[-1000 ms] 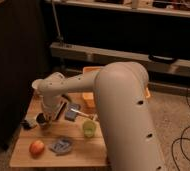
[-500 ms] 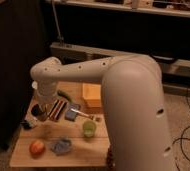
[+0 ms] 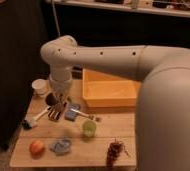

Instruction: Stack cups on top of each other

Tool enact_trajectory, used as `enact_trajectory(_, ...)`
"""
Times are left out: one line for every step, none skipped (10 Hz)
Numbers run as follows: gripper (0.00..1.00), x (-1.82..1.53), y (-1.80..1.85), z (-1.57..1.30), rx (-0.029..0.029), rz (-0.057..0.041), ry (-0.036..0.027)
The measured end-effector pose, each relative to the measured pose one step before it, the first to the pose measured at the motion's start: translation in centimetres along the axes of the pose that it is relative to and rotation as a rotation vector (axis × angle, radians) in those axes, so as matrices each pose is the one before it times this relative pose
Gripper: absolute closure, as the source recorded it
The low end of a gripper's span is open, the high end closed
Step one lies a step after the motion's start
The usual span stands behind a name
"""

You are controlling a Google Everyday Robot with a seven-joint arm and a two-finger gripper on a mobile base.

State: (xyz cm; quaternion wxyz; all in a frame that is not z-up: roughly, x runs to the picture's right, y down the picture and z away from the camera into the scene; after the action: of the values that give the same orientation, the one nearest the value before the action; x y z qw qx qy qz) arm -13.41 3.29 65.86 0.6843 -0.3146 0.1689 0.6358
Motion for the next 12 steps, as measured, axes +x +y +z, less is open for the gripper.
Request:
enact_trajectory(1.0,0.725,-2.706,-1.252,0.01869,0.03952,-0.00292)
enact_trajectory(1.0,0.545,-2.37,-0.892,0.01416,0.03522,-0.00074)
enact_trajectory(1.0,0.574,-2.506,-0.703,0.01,0.03386,0.00217)
enact_trajectory(1.0,0.253,-0.92,-0.243,0.00479,0.01158,0.00262)
enact_trajectory(1.0,-0.017,0.192,0.046,-0.00139,-0.00374,-0.00042)
enact_trajectory(1.0,0.021,0.273,-0.007,-0.00292,-0.00435,-0.00081)
enact_trajectory(1.0,-0.067,-0.32,0.005,0.00187,0.00575,-0.00053)
enact_trajectory(1.0,0.0,-0.02,-0.029,-0.00035,0.00054,-0.00042)
enact_trajectory(1.0,0.024,0.171,0.053,-0.00021,-0.00331,0.00108)
enact_trajectory(1.0,-0.031,-0.02,0.024,-0.00055,0.00107,0.00043)
enact_trajectory(1.0,-0.077,-0.106,0.178,-0.00545,0.00811,0.00704)
enact_trajectory(1.0,0.048,-0.372,0.509,-0.01217,0.0167,0.01406)
